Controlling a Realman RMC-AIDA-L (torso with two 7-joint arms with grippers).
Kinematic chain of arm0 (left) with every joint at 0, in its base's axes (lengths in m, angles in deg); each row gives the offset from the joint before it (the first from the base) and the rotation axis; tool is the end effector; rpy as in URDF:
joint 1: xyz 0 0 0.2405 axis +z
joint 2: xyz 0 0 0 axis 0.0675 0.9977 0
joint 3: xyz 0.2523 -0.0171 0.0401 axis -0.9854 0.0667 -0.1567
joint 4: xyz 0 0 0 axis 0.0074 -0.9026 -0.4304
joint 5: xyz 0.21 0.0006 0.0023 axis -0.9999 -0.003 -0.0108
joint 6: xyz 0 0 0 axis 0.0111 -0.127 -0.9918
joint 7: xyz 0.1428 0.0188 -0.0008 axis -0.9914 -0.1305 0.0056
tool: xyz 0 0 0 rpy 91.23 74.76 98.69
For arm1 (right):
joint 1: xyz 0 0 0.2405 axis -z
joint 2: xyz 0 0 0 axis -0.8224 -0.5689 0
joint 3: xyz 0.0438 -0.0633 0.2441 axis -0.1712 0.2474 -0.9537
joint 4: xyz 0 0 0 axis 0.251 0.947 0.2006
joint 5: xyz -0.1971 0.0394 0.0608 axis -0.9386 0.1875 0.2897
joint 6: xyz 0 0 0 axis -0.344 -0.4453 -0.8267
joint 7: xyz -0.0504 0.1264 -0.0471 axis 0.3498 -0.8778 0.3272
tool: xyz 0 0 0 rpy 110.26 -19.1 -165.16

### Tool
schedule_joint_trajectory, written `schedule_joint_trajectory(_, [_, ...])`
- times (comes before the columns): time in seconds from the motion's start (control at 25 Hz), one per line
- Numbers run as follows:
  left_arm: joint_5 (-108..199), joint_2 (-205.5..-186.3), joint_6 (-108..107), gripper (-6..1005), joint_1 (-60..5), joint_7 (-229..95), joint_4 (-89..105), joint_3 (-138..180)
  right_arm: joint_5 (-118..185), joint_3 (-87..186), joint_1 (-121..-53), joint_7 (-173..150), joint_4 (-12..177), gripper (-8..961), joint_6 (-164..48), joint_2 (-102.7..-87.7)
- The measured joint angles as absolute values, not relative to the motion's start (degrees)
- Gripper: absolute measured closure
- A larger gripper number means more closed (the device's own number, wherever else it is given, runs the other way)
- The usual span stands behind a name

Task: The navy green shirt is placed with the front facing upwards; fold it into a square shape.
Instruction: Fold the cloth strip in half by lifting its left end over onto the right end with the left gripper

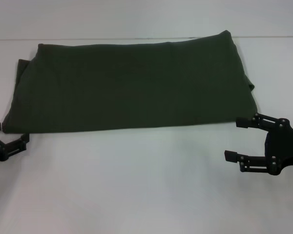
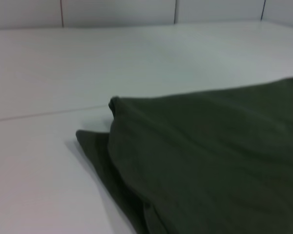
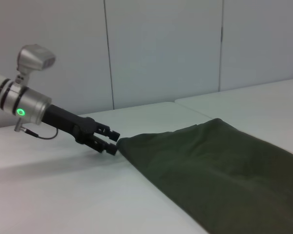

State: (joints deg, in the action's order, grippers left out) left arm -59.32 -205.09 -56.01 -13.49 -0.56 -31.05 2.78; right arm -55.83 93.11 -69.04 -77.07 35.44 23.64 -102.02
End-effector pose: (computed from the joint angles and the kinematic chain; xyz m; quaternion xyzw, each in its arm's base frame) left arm -0.3917 0.2884 0.0234 -0.8299 -0.3386 -0.1246 0.4256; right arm 0.2937 0.2748 0.0175 -0.9479 0.1281 0.2229 0.1883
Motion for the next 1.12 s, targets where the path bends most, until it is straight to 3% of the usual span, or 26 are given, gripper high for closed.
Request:
schedule_joint_trajectory(0.44, [-58.55, -204.96, -52.13, 95, -15.22, -2.10, -29.80, 2.11, -55.81, 92.69, -69.21, -77.08, 36.13, 38, 23.20, -101.98])
schedule_joint_trajectory(0.88, [-59.93, -204.72, -51.61, 198, -15.74, -1.68, -30.18, 1.66, -55.66, 92.13, -69.18, -77.38, 36.13, 38, 23.11, -102.15])
schedule_joint_trajectory(1.12, [-60.00, -204.63, -51.85, 509, -15.73, -1.65, -30.24, 0.29, -55.35, 91.56, -69.08, -77.58, 36.37, 39, 23.11, -102.23])
